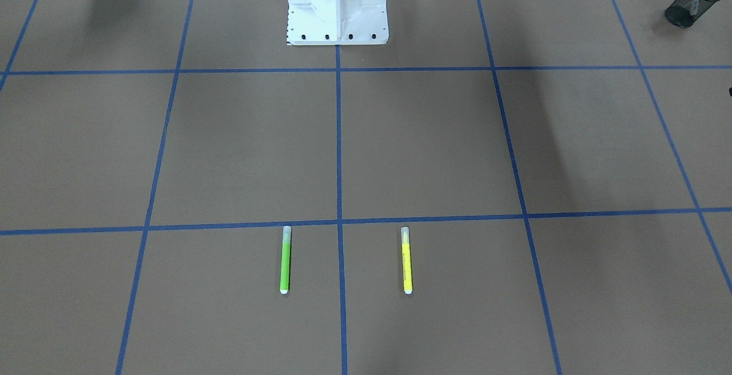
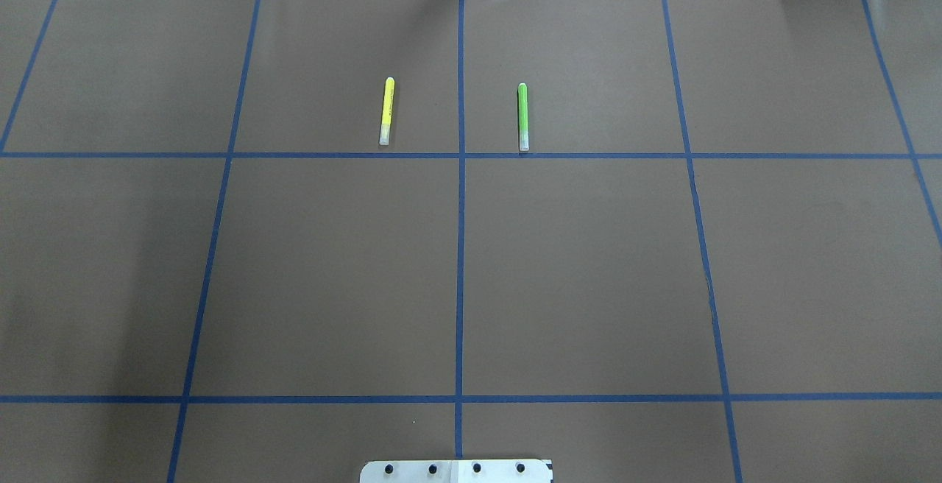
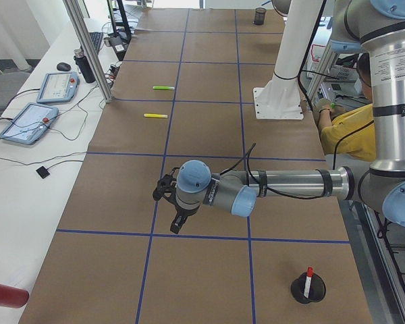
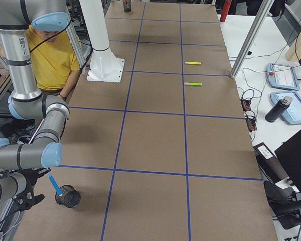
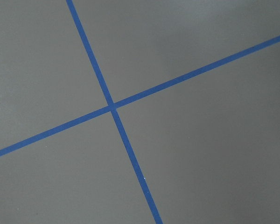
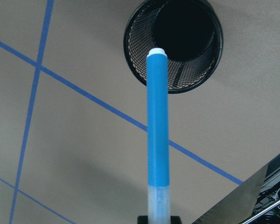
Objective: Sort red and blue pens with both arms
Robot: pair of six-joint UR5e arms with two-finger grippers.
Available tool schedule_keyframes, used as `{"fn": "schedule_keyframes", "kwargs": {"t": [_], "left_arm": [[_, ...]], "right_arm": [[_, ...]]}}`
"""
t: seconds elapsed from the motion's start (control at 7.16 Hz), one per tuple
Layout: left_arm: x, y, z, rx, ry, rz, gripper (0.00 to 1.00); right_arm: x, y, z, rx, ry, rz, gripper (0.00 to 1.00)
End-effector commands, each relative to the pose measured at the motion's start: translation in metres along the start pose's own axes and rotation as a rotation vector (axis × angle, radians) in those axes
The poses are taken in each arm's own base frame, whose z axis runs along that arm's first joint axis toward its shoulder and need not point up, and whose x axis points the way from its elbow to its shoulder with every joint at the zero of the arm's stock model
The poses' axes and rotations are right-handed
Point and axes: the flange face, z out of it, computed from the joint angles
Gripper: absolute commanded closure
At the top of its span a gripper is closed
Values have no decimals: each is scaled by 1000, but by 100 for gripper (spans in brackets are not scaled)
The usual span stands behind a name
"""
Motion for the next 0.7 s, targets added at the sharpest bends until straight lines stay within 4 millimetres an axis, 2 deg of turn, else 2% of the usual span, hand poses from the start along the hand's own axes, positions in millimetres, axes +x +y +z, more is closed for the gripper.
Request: {"fn": "schedule_keyframes", "kwargs": {"t": [0.0, 0.56], "left_arm": [[1, 8, 0, 7, -1, 7, 0], [1, 9, 0, 8, 0, 8, 0]], "right_arm": [[20, -24, 18, 18, 14, 2, 100], [22, -26, 24, 14, 5, 19, 100]]}}
